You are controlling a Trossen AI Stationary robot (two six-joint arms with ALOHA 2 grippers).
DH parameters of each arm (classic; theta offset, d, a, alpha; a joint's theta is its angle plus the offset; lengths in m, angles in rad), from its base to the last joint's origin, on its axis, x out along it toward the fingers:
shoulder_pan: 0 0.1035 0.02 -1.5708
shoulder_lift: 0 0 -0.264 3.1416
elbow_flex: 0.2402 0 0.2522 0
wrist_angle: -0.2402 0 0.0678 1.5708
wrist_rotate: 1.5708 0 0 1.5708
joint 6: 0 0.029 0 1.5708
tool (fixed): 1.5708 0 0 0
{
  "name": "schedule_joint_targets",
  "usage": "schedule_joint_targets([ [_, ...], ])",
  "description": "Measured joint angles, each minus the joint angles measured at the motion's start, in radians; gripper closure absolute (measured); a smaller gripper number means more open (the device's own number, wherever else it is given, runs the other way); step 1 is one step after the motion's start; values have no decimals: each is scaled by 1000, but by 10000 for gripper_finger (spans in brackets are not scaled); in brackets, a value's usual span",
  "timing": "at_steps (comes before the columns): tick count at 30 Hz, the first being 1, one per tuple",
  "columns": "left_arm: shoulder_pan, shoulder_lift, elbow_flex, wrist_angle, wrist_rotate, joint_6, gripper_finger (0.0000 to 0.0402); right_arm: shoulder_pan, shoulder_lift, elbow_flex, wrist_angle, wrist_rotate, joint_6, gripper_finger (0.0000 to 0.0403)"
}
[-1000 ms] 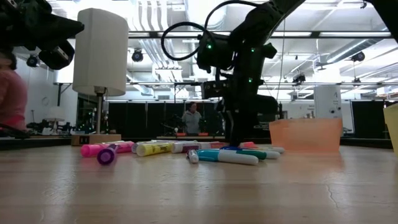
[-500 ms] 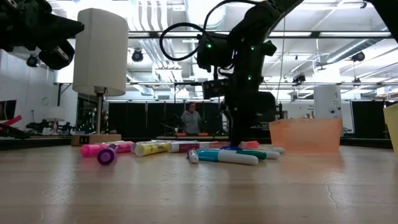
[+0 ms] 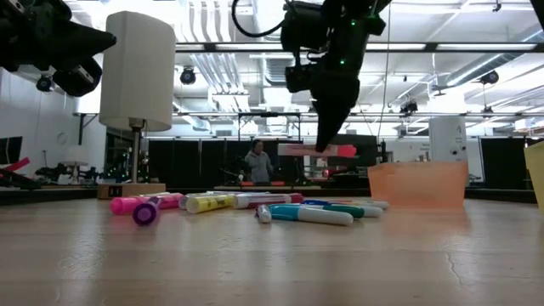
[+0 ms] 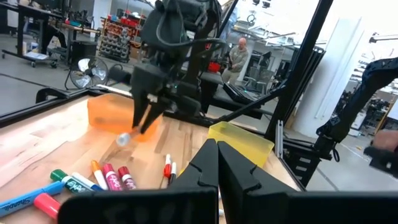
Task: Pick & Place Markers
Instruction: Put the orange eraser marker into the orange bin
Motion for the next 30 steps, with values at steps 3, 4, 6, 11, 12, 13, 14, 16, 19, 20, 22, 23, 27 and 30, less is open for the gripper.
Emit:
schedule_joint_targets([
  [3,0,1,0,0,-3,-2,402,-10,-39,-2,-54,48,45,357],
  [4,0,2,0,1,-4,-6,402,-16,-52,-2,-70,60,60,357],
  [6,0,3,0,-1,-5,-7,402,-29,-75,-6,-103,87,91,357],
  [11,0,5,0,-2,-7,-7,402,-50,-130,-22,-157,153,165,357],
  [12,0,5,0,-4,-7,-7,402,-55,-143,-27,-163,154,177,357],
  [13,0,5,0,-5,-7,-7,402,-59,-149,-32,-168,154,191,357],
  [14,0,5,0,-5,-7,-7,402,-63,-154,-38,-169,154,206,357],
  [16,0,5,0,-7,-7,-7,402,-74,-168,-54,-172,154,237,358],
  [19,0,5,0,-8,-6,-7,402,-91,-189,-84,-175,154,285,358],
  [20,0,5,0,-8,-7,-7,402,-98,-193,-95,-182,154,302,358],
  [22,0,5,0,-11,-6,-8,402,-116,-198,-115,-193,155,325,358],
  [23,0,5,0,-11,-6,-8,402,-123,-203,-129,-192,159,333,358],
  [27,0,5,0,-12,-6,-8,402,-155,-221,-180,-193,174,374,358],
  [30,0,5,0,-13,-6,-8,402,-178,-221,-221,-193,168,404,358],
])
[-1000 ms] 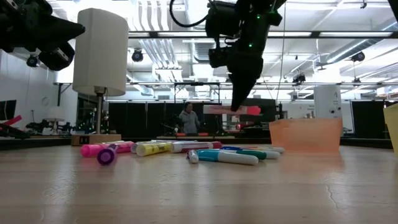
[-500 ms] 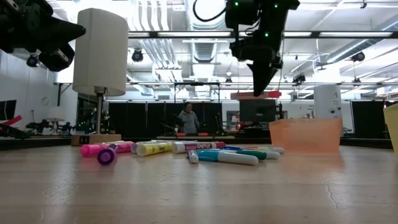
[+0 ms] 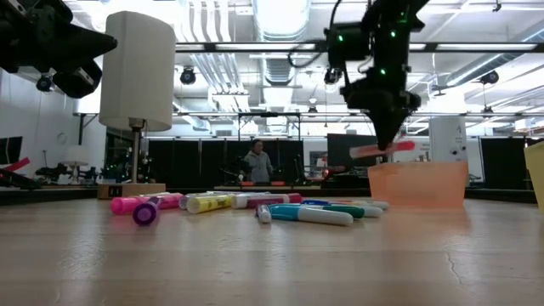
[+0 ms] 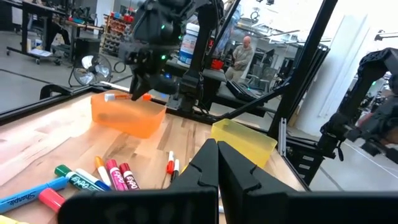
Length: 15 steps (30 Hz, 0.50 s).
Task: Pick & Place Markers
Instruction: Put the orange eraser marker into the orange bin, then put the red eraser marker into the orange bin
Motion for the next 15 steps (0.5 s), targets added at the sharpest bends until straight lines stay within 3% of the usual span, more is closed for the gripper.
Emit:
schedule_joint_targets([
  [15,0,0,0,-1,0,0,402,-42,0,-182,23,5,34,388],
])
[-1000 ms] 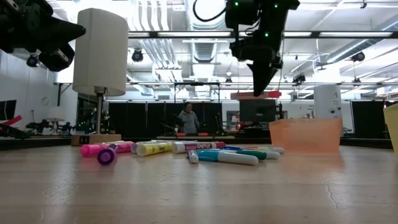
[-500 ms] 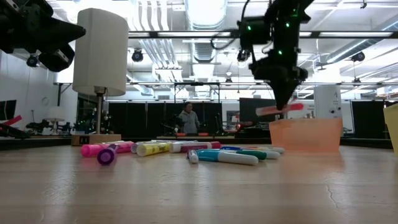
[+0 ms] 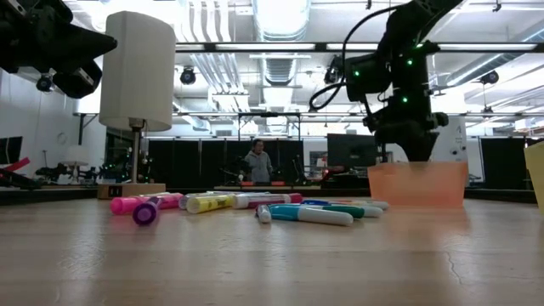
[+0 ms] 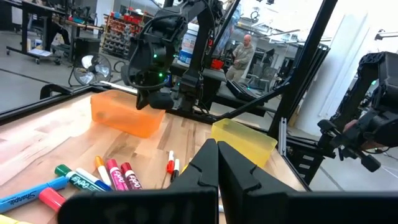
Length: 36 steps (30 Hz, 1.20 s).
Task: Pick & Place Markers
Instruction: Put the red eraser marker into the orange bin
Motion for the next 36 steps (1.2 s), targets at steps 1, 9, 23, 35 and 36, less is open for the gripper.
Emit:
schedule_joint_targets([
  [1,0,0,0,0,0,0,402,0,0,0,2,6,-4,392],
  [9,0,0,0,3,0,0,402,2,-2,58,3,26,-54,395],
  [23,0,0,0,-4,0,0,402,181,-2,162,368,-77,-451,382],
  [35,0,0,0,-5,-2,3,402,308,61,162,710,-185,-650,269],
  [36,0,0,0,-5,-2,3,402,308,73,163,726,-185,-662,266],
])
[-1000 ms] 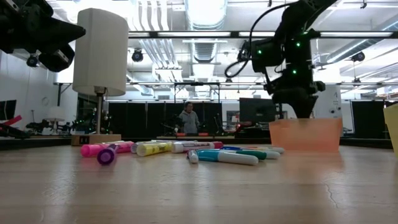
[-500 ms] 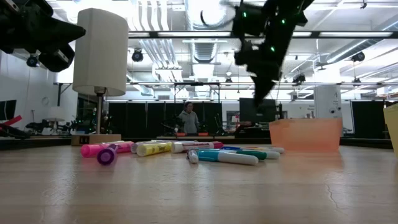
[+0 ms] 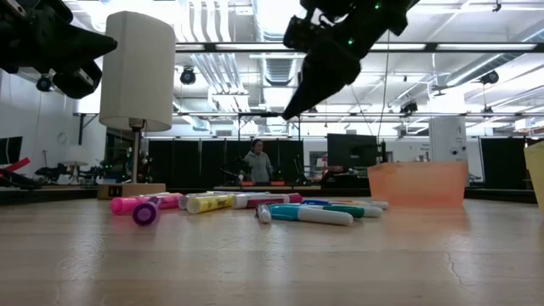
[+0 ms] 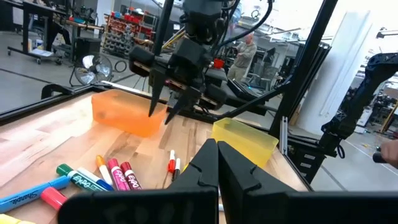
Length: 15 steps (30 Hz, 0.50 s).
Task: Pick & Place Markers
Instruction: Put the red eraser marker into the orange bin
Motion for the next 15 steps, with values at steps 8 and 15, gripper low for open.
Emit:
schedule_joint_targets([
  [8,0,1,0,-3,-1,-12,402,0,82,-1,10,1,-42,258],
  [15,0,1,0,-1,-9,-13,402,-5,147,-1,31,4,-104,268],
])
